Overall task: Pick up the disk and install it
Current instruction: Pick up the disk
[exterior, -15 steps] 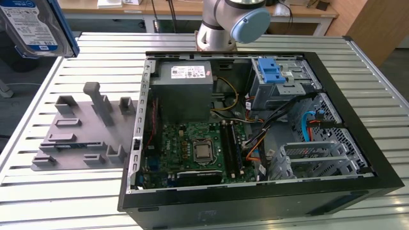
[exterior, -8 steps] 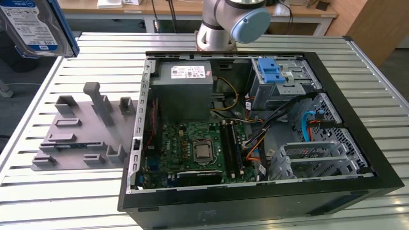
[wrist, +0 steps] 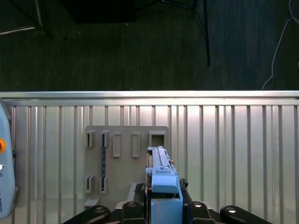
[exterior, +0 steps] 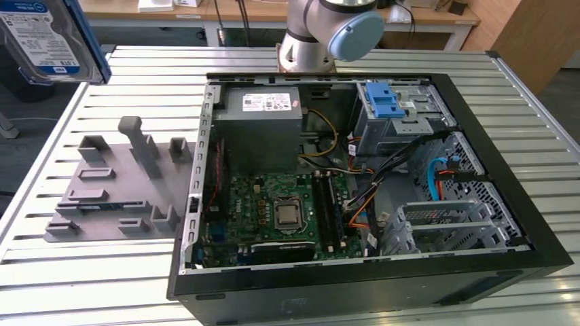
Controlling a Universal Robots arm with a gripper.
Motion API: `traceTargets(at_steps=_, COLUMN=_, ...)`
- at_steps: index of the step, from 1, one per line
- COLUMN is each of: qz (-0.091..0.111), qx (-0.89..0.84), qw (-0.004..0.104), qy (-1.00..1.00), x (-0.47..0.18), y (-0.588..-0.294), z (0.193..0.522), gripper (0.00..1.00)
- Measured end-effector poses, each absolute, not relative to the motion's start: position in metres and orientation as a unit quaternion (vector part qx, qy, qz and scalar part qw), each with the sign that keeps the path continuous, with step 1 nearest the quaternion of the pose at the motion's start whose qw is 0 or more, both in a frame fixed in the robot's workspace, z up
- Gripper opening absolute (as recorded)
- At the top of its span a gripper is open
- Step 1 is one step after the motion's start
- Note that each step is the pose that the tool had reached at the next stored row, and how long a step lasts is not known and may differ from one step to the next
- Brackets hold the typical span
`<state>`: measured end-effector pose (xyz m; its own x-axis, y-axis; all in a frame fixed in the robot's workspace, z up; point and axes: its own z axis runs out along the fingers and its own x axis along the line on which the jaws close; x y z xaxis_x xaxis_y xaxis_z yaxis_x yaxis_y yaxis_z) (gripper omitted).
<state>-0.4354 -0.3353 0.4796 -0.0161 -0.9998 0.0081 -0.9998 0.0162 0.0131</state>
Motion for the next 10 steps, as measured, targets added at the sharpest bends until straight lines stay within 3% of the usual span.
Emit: traceTargets(at_steps=10, qz=-0.002, qx=0.701, qw=0.007, qy=-0.713, x=-0.435, y=-0.342, z=0.494, gripper=0.36)
